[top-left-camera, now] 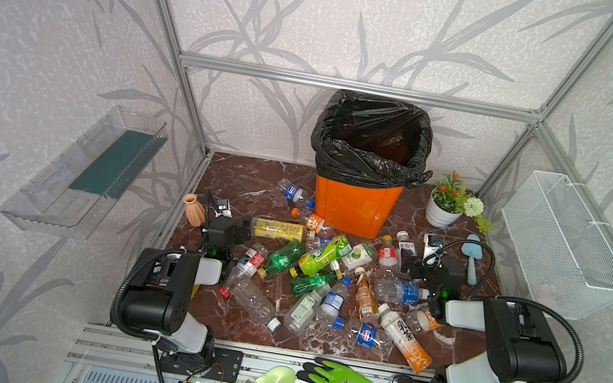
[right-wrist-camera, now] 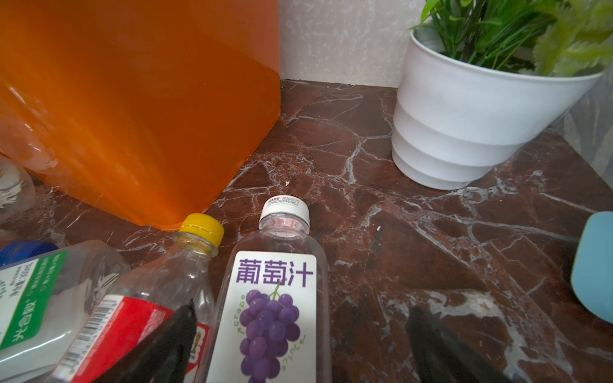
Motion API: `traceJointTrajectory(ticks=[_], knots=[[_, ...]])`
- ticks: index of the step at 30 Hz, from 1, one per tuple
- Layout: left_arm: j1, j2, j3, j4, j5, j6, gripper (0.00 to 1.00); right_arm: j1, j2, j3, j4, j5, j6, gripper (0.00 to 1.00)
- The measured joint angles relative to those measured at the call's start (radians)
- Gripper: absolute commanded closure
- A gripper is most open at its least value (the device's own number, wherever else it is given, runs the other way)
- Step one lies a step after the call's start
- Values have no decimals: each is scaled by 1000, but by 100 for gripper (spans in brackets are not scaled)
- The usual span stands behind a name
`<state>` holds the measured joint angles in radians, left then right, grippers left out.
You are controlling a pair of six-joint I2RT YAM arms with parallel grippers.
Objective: Throw the plastic bottles in the bin
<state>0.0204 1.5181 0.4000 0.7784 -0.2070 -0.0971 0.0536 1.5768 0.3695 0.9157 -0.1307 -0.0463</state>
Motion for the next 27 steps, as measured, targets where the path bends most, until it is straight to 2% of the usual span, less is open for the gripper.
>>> traceJointTrajectory(ticks=[6, 9, 11, 15, 17, 22, 27], knots=[[0, -4, 5, -17, -6, -2, 1, 0, -1, 0, -2, 2, 0, 0], [0, -58, 92, -224, -22, -16, 1, 0, -35, 24, -89, 15, 3, 2], [1, -108, 194, -377, -33, -40, 1, 0, -88, 82, -217, 16, 8, 2], [1, -227, 351, -550, -54, -125, 1, 0, -189, 196, -376, 7, 38, 2], [1, -243, 415, -624, -53, -177, 2, 0, -236, 224, -428, 5, 66, 2], [1, -134, 626, -825, 12, -314, 5, 0, -271, 225, -514, -1, 130, 2], [-4, 63, 841, -946, 145, -457, 8, 0, -272, 223, -572, 0, 171, 2]])
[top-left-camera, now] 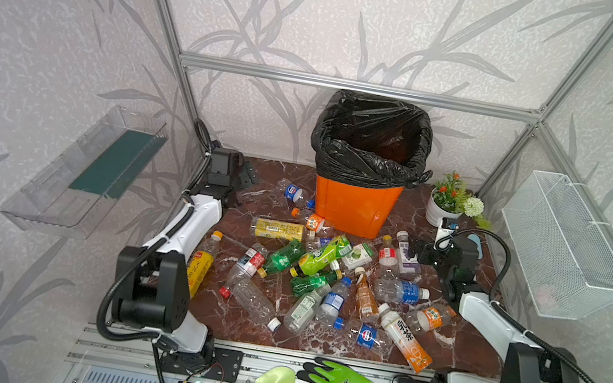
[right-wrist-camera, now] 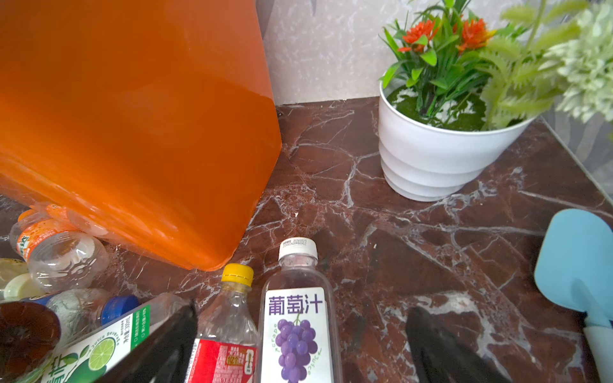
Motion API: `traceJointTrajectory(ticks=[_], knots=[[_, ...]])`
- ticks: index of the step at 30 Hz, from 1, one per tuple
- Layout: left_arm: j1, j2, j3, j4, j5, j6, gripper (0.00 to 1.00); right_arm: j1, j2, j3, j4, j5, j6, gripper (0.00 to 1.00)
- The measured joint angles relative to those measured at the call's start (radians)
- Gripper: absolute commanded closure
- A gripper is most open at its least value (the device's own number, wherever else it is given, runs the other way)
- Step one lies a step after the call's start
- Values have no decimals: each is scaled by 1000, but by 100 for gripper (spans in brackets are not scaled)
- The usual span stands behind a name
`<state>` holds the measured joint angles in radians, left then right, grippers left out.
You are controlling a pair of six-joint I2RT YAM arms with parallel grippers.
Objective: Throw the plastic bottles in the bin
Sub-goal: 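Reach the left gripper to the clear Pepsi bottle beside the bin and grasp it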
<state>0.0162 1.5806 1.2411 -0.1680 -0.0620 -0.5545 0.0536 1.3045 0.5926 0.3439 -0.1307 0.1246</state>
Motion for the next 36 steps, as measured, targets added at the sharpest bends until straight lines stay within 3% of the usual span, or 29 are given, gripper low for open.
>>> traceJointTrajectory(ticks=[6, 16, 25, 36], knots=[[-65, 208, 146, -42, 128, -170, 9, 0, -13, 0, -30, 5, 24, 2], [-172, 451, 339, -69, 247, -364, 10, 0, -30, -3, -58, 26, 25, 2], [-165, 533, 379, -112, 248, -492, 10, 0, -50, -14, -68, 52, 21, 2], [-175, 644, 541, -210, 208, -542, 12, 0, -40, -14, -69, 69, 21, 2]])
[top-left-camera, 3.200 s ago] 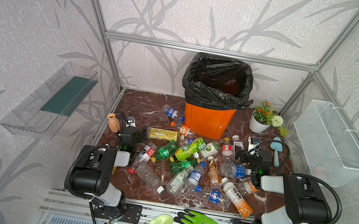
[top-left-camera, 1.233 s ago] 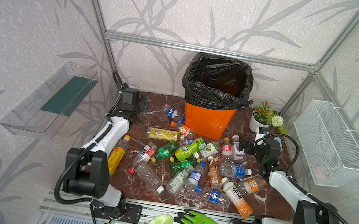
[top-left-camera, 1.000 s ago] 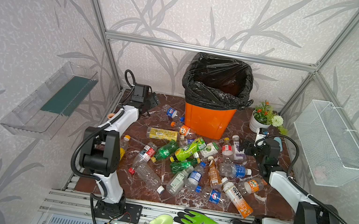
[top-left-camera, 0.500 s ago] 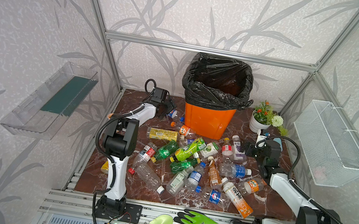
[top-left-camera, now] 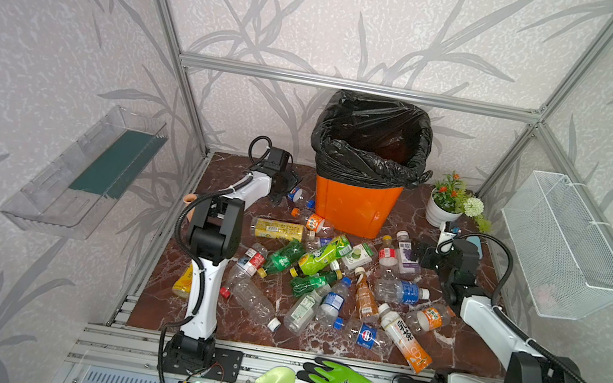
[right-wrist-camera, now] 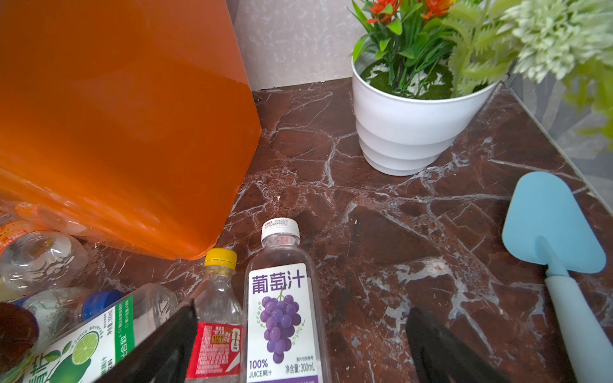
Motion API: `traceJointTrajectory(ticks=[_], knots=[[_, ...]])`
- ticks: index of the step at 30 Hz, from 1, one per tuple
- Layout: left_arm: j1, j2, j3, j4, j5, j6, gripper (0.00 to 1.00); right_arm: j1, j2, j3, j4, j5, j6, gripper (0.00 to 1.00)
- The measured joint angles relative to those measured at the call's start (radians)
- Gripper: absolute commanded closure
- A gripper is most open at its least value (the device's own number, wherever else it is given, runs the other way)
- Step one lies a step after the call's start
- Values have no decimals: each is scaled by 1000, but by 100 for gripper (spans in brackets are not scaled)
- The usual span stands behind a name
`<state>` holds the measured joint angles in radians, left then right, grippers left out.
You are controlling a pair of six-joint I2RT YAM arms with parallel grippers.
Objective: Throw the plastic bottles in the bin
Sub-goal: 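Reach the left gripper to the clear Pepsi bottle beside the bin and grasp it, then lift the Pepsi bottle high with the left gripper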
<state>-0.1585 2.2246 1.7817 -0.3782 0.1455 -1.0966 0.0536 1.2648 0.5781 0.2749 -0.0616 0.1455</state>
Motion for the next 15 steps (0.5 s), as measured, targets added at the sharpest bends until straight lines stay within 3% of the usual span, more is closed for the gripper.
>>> traceJointTrajectory(ticks=[9, 15], knots=[[-10, 144, 214, -152, -34, 0, 17, 0, 5, -8, -3, 24, 0, 2], [-11, 199, 281, -204, -42, -11, 18, 0, 5, -19, -13, 47, -13, 1]])
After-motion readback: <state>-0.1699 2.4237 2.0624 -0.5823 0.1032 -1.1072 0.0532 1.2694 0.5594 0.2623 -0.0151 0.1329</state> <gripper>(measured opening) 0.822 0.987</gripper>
